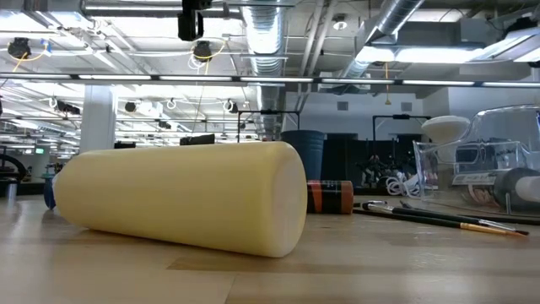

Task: Pick & Place Paint Supplies
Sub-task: Put the paint brush into the blue cup

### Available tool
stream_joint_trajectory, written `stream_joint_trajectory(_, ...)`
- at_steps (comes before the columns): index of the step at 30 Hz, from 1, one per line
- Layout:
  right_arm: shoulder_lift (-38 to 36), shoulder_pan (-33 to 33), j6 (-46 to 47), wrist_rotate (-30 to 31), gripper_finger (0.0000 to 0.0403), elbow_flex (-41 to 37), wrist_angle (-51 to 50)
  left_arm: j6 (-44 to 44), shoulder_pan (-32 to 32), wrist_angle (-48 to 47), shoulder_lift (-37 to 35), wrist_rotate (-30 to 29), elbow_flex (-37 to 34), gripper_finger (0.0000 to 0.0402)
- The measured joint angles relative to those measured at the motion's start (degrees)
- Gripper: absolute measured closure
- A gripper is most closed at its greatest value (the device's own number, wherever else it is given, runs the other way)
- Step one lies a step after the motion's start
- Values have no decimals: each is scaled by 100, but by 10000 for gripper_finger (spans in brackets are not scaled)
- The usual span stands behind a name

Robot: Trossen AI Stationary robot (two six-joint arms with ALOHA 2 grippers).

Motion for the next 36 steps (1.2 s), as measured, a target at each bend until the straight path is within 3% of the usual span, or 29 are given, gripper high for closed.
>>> stream_joint_trajectory(4, -30, 7, -4, 272, 293, 425, -729, -22, -2, 28, -1, -14, 0, 253)
stream_joint_trajectory(10, -31, -40, -92, 365, 285, 525, -727, -33, -1, 113, 1, -39, 0, 253)
stream_joint_trajectory(15, -34, -174, -46, 349, 245, 524, -890, -79, -2, 152, 1, -37, 0, 253)
stream_joint_trajectory(24, -36, -780, -175, -250, 171, 524, -981, -295, 0, 223, 1, 49, 0, 253)
stream_joint_trajectory(36, -42, -733, 126, -399, 182, 165, -685, -478, -150, 334, 1, 49, 0, 253)
